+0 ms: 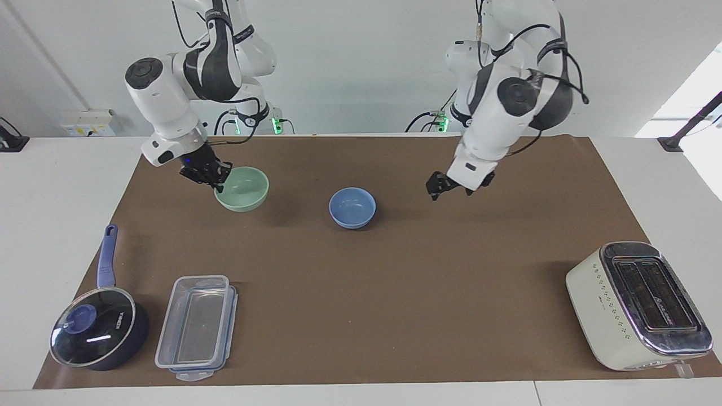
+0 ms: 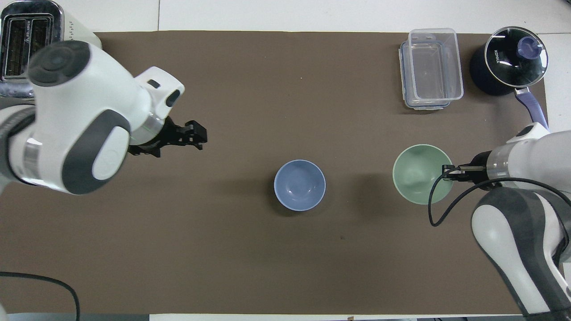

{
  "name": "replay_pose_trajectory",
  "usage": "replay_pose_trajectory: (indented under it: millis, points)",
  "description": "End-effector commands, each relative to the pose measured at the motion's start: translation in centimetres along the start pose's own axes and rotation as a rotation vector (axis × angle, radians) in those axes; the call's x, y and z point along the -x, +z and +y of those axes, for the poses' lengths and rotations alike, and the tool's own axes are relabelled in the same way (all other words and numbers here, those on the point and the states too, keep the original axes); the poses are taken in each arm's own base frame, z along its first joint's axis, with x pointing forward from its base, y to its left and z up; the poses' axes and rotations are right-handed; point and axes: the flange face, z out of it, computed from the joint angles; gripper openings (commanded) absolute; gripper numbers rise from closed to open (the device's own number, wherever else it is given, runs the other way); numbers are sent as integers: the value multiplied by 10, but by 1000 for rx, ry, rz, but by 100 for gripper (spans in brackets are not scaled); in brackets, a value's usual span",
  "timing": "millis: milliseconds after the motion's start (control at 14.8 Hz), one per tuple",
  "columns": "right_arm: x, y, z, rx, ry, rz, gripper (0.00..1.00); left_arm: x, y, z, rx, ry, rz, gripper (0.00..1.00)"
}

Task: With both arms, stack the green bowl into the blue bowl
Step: 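Carry the green bowl into the blue bowl while the left gripper retracts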

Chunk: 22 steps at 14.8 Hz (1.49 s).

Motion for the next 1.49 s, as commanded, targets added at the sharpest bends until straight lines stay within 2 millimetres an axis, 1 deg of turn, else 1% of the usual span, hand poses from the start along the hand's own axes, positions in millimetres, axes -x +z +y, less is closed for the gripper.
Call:
replay_pose_trajectory:
  millis: [0,68,135,203,270,338,405,541,608,743,878,946,1081,1149,1351,1419]
  points:
    - [7,5,-45,-28,-3,8,0,1,-35,-76,-15,93,-4,100]
    - [7,7,-61,-33,-32,27,0,3,-47,-108,-10,123,-12,100]
    - [9,13,-81,-36,-68,37,0,8,-60,-127,-7,152,-9,100]
    - [9,21,-98,-44,-61,47,0,13,-67,-141,-6,172,-10,100]
    - [10,26,-113,-63,-39,57,0,17,-75,-150,-26,181,-4,100]
    - [11,32,-126,-84,-28,59,0,21,-83,-153,-53,187,5,100]
    - [9,41,-135,-100,-23,56,0,26,-88,-154,-64,187,-4,100]
    - [13,61,-168,-137,-32,51,0,31,-107,-154,-70,187,-11,100]
    - [13,69,-176,-141,-16,50,0,31,-115,-153,-87,190,-8,100]
    - [11,79,-188,-140,-23,44,0,30,-118,-150,-96,194,12,100]
    - [10,82,-191,-145,-14,60,0,29,-119,-147,-94,184,30,100]
    - [14,85,-195,-143,-19,54,0,29,-119,-145,-94,187,33,100]
    - [23,98,-211,-140,-7,39,0,31,-121,-144,-95,189,33,100]
    - [23,98,-214,-145,1,52,0,32,-123,-143,-95,190,36,100]
    - [23,103,-212,-145,-4,63,0,32,-122,-143,-95,191,37,100]
    - [21,109,-212,-145,-1,69,0,32,-122,-143,-95,190,36,100]
